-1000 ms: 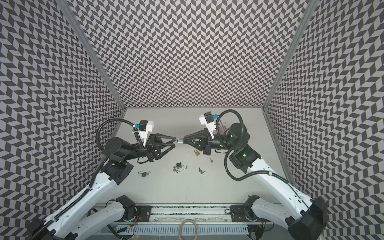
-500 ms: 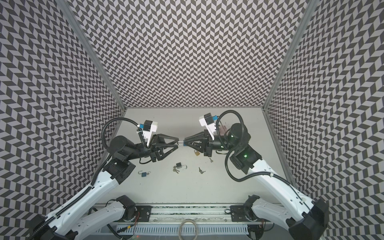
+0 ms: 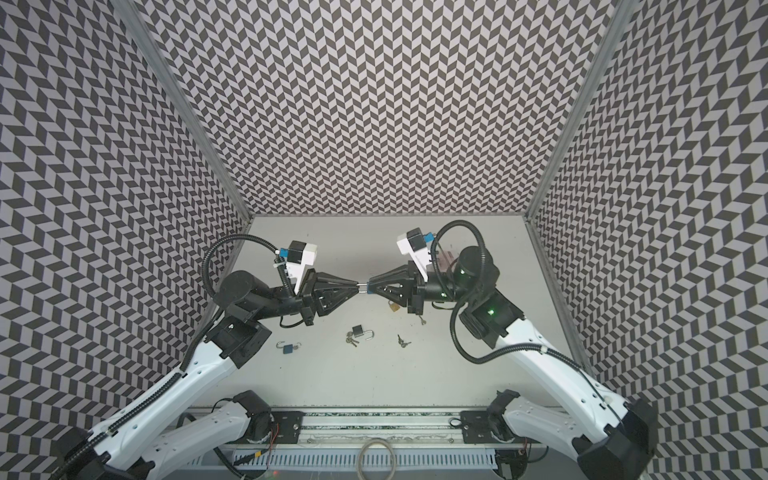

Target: Lock with the key

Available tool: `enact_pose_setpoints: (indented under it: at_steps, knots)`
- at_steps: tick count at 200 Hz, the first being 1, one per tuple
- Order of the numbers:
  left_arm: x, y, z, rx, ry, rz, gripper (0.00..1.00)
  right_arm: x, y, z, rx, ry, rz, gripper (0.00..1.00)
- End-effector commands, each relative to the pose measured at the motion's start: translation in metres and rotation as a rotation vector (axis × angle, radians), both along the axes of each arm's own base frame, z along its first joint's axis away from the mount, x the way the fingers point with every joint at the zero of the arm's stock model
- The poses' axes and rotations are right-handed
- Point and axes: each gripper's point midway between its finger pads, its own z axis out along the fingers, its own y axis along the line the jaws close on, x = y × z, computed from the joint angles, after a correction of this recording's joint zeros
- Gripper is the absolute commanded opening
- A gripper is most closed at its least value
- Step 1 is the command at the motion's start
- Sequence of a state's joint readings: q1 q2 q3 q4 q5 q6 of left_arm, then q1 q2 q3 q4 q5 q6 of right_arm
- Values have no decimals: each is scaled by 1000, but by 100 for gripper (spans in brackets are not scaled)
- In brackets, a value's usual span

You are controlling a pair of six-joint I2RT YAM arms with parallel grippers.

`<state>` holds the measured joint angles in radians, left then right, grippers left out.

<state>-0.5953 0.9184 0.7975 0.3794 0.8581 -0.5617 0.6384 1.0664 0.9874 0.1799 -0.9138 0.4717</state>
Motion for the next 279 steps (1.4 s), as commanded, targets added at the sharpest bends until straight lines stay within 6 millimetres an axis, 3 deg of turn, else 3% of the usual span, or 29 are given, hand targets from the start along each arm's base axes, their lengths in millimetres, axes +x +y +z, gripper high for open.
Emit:
enact_pose_setpoints:
  at_steps: [1, 32, 103, 111, 125, 132, 147, 174, 188, 279]
  knots:
    - [-3, 0, 9, -9, -28, -8, 8, -7, -6, 24, 52, -74, -8, 0]
    - [-4, -1, 9, -7, -28, -12, 0, -7, -6, 24, 53, -70, -2, 0]
    - [-2, -3, 7, 19, -46, 10, 0, -4, -5, 26, 57, -62, -21, 0]
    - [-5, -18, 0, 24, -29, -29, 0, -6, 5, 25, 63, -53, -2, 0]
    - [-32, -71, -24, 100, -14, -155, 0, -22, 42, 22, 32, -72, 82, 0]
    - [-34, -80, -32, 126, 3, -179, 0, -24, 51, 20, 7, -65, 107, 0]
    - [-21, -58, -26, 58, 13, -125, 0, -18, 45, 24, -5, -75, 78, 0]
    - [-3, -20, -21, 58, 10, -16, 0, 0, -10, 39, 106, -71, -82, 0]
    - [0, -10, -20, 58, 12, 1, 0, 3, -25, 42, 106, -85, -113, 0]
    - [2, 6, -8, 21, 2, 29, 0, -3, -31, 46, 128, -98, -103, 0]
